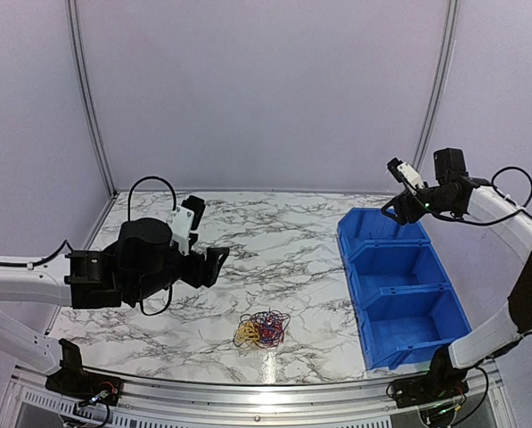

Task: Untangle the cables

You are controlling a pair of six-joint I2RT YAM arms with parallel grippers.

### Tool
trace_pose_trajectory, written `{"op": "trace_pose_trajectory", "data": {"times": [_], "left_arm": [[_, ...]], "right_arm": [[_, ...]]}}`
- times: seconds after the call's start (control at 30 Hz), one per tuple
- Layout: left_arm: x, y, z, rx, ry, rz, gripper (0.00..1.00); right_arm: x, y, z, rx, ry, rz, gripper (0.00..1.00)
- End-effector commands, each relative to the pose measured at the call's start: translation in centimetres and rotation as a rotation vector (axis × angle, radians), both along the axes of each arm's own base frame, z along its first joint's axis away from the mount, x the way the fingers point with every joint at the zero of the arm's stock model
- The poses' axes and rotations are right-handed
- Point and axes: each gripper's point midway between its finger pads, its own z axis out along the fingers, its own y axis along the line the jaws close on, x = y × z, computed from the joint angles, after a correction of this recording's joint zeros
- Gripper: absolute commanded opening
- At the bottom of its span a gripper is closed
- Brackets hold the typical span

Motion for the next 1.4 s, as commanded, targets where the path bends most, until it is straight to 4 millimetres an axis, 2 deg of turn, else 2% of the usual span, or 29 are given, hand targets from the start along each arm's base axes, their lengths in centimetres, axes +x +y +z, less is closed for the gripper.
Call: {"op": "trace_pose_trajectory", "data": {"times": [0.0, 0.1, 0.27, 0.37, 0.53, 0.73, 0.8, 0.93, 1.07, 1.17, 1.37], "left_arm": [[-0.1, -0.1, -3.2, -0.039, 0.090, 0.023, 0.82], [-0.2, -0.3, -5.2, -0.045, 0.135, 0.030, 0.82], [-0.6, -1.5, -8.5, -0.048, 0.232, 0.016, 0.78], [-1.1, -2.4, -10.0, -0.047, 0.290, -0.014, 0.76], [-1.9, -3.6, -11.9, -0.050, 0.366, -0.058, 0.72], [-3.7, -5.4, -14.2, -0.017, 0.446, -0.182, 0.64], [-4.4, -5.8, -14.9, 0.046, 0.457, -0.255, 0.64], [-4.9, -4.9, -15.9, 0.138, 0.484, -0.304, 0.63], [-5.4, -4.5, -15.9, 0.145, 0.485, -0.360, 0.61], [-5.7, -5.1, -16.2, 0.150, 0.487, -0.399, 0.61], [-5.8, -6.5, -16.8, 0.191, 0.475, -0.472, 0.48]], "right_arm": [[-1.8, -0.3, 4.4, -0.045, -0.134, -0.025, 0.67], [-3.4, 2.5, 4.5, -0.057, -0.149, 0.070, 0.66], [-9.6, 11.5, 1.9, 0.022, -0.088, 0.467, 0.61], [-12.9, 15.7, 0.1, 0.051, -0.037, 0.657, 0.58], [-16.1, 19.5, -4.3, -0.038, 0.051, 0.837, 0.52], [-21.0, 24.7, -7.5, -0.091, 0.144, 1.061, 0.52], [-22.3, 25.9, -8.6, -0.101, 0.171, 1.114, 0.58], [-24.2, 27.1, -10.5, -0.132, 0.206, 1.185, 0.60], [-24.6, 27.6, -10.4, -0.113, 0.214, 1.199, 0.59], [-24.5, 27.7, -10.3, -0.111, 0.216, 1.199, 0.58], [-24.7, 27.9, -10.4, -0.095, 0.237, 1.202, 0.58]]}}
